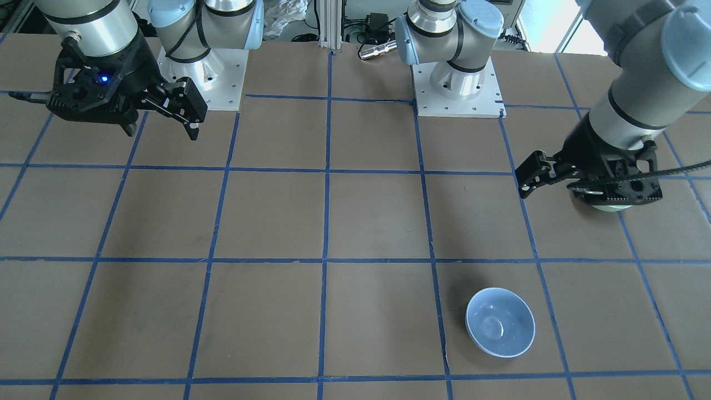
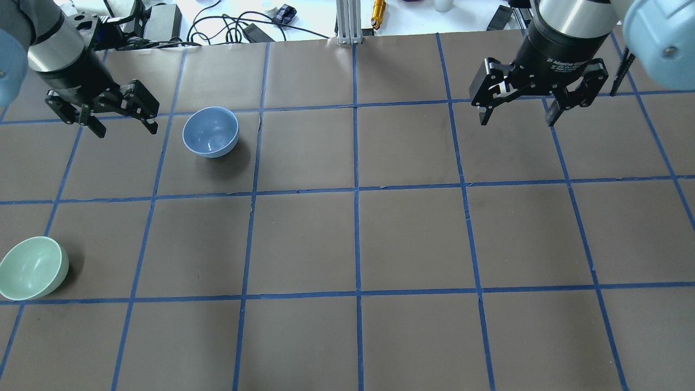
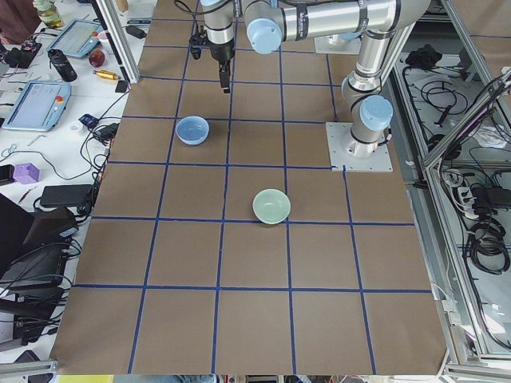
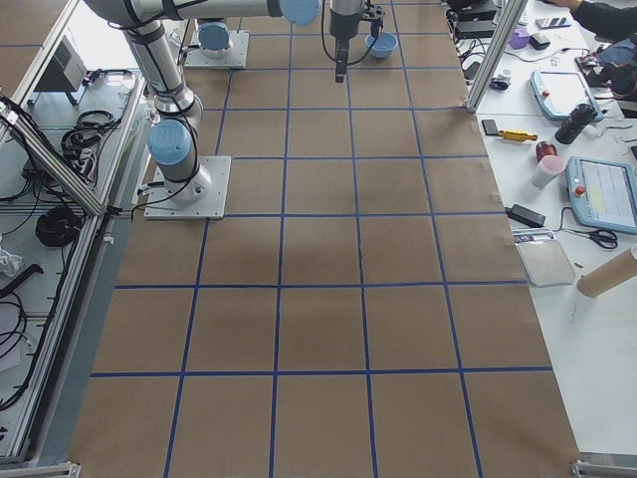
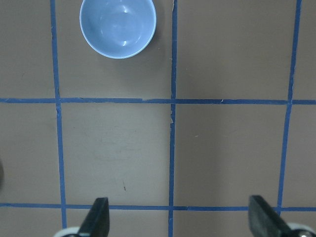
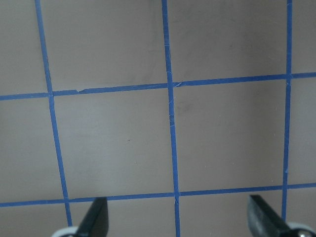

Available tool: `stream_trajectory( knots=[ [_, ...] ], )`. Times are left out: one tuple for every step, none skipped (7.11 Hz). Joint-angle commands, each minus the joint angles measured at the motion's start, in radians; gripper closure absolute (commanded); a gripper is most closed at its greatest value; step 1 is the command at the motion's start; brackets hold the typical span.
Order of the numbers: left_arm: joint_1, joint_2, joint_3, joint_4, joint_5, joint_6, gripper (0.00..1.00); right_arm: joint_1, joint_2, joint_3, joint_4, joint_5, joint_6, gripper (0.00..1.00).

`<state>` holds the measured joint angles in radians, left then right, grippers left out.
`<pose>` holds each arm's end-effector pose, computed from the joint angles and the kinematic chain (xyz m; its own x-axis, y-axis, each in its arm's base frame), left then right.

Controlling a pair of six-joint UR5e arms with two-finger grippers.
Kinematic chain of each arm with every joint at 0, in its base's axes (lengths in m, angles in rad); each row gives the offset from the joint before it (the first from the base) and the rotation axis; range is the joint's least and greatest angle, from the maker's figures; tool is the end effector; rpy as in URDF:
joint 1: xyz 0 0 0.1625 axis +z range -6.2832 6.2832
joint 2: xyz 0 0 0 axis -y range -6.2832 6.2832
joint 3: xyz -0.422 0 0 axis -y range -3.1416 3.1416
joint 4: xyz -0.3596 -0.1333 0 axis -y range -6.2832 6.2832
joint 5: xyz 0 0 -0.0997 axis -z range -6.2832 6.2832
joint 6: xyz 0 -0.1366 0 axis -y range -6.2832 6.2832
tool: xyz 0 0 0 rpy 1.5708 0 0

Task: Stack green bowl on blue bowl
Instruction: 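Move the left gripper toward the pale green bowl nearest the robot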

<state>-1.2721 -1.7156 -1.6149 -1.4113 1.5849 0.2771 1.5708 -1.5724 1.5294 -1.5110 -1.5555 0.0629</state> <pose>0.0244 -0.5258 0.3731 -0.9998 -0.0213 -0.0055 -0.0215 0.9993 0.0321 0.1354 -0.4560 0.4617 -0.9979 0.0631 -0.0142 0.0628 0.9979 0.0177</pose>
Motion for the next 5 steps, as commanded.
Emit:
stream_trajectory(
  knots=[
    [0.199, -0.007, -0.126, 0.152, 0.001, 0.219, 0.00, 0.000, 0.000, 0.000, 0.000, 0.000, 0.000, 0.00],
    [0.294, -0.006, -0.131, 0.146, 0.001, 0.335, 0.00, 0.000, 0.000, 0.000, 0.000, 0.000, 0.000, 0.00],
    [0.395, -0.009, -0.132, 0.152, -0.006, 0.522, 0.00, 0.000, 0.000, 0.000, 0.000, 0.000, 0.000, 0.00],
    [0.501, -0.010, -0.146, 0.152, -0.013, 0.631, 0.00, 0.000, 0.000, 0.000, 0.000, 0.000, 0.000, 0.00],
    [0.593, -0.013, -0.160, 0.152, -0.016, 0.734, 0.00, 0.000, 0.000, 0.000, 0.000, 0.000, 0.000, 0.00]
  ],
)
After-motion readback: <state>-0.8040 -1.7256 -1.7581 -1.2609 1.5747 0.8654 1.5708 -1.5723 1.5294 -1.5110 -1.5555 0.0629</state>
